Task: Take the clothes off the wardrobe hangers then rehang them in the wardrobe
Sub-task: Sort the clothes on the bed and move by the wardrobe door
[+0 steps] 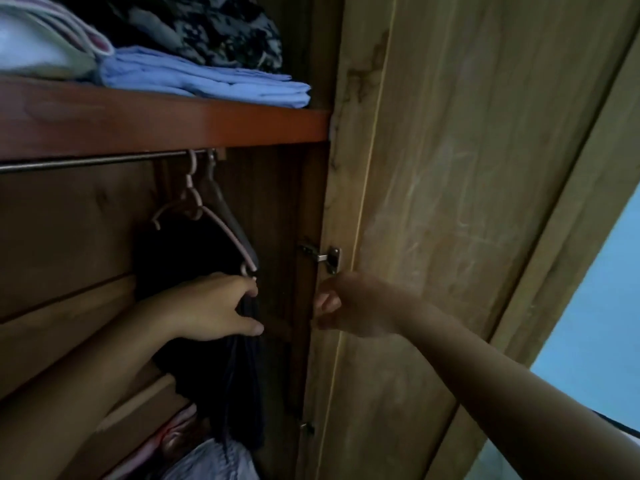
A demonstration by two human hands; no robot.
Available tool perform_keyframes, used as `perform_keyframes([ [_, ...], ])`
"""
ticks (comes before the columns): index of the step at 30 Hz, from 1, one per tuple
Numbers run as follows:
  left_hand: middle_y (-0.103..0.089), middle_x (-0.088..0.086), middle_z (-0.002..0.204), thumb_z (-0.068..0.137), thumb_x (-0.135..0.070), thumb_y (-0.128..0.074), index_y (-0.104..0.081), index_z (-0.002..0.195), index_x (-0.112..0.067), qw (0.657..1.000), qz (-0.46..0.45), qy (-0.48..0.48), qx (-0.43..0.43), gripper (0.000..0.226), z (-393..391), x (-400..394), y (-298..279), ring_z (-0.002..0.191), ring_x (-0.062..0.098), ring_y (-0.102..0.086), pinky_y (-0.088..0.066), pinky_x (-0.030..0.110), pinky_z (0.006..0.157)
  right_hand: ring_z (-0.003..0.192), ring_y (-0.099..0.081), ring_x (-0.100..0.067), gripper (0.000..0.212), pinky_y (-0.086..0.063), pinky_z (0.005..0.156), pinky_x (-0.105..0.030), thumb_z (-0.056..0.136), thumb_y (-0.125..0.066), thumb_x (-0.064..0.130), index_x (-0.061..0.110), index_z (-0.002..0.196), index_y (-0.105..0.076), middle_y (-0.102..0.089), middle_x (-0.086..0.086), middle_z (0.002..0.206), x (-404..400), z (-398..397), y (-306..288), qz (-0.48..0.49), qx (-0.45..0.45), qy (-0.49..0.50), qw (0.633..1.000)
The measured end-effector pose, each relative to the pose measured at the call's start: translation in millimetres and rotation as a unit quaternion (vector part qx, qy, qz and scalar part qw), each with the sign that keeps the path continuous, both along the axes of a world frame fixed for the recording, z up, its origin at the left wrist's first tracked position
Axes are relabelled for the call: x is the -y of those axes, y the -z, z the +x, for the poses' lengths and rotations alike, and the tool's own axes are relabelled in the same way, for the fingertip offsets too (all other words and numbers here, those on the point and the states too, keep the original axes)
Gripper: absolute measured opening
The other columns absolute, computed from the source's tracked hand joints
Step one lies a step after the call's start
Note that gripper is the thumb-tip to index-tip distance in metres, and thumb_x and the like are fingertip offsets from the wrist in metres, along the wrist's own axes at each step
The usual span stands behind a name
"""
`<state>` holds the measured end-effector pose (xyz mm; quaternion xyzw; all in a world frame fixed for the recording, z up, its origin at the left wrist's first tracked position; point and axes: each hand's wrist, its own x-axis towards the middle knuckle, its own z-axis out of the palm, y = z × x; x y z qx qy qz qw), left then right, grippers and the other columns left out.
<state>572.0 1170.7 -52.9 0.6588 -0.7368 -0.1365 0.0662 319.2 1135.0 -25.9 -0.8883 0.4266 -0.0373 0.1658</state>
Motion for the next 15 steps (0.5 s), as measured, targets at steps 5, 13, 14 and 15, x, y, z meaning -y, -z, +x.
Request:
perform_keyframes([
  [5,-0.048,-0.016,0.099,0.076,-0.064,-0.069,-0.052,0.131,-0.032,0.996,-0.067,-0.066,-0.008,0.066,48.8,5.2,13.0,0.09,0.004,-0.053,-0.04,0.02,0.068,0.103,-0.065,-0.019,0.032,-0.054,0.091,-0.038,0.085,-0.071,0.041,0.02,0.109,-0.071,-0.07,-0.001,0.109,19.9,79.9,3.0,-0.025,0.024,-0.006,0.999],
  [13,-0.057,-0.003,0.124,0.08,-0.06,-0.068,-0.049,0.137,-0.028,0.992,-0.064,-0.107,-0.035,0.068,89.3,5.3,19.0,0.105,0.011,-0.056,-0.049,0.027,0.088,0.104,-0.063,-0.035,0.041,-0.053,0.081,-0.035,0.083,-0.069,0.04,0.019,0.117,-0.061,-0.065,-0.012,0.115,80.9,159.7,18.5,-0.104,0.067,0.073,0.99],
  [14,-0.056,-0.003,0.125,0.081,-0.06,-0.067,-0.049,0.138,-0.029,0.991,-0.064,-0.11,-0.036,0.068,91.6,4.4,21.0,0.106,0.011,-0.056,-0.049,0.027,0.089,0.105,-0.063,-0.036,0.042,-0.051,0.079,-0.034,0.084,-0.067,0.041,0.018,0.119,-0.06,-0.064,-0.013,0.116,87.8,166.4,22.9,-0.106,0.074,0.088,0.988],
  [15,-0.056,-0.003,0.127,0.081,-0.06,-0.066,-0.048,0.138,-0.029,0.991,-0.062,-0.113,-0.036,0.068,93.8,3.8,23.5,0.107,0.011,-0.056,-0.049,0.028,0.09,0.105,-0.063,-0.037,0.043,-0.049,0.076,-0.033,0.085,-0.066,0.042,0.018,0.12,-0.06,-0.064,-0.013,0.117,94.7,172.8,27.0,-0.102,0.079,0.101,0.986],
])
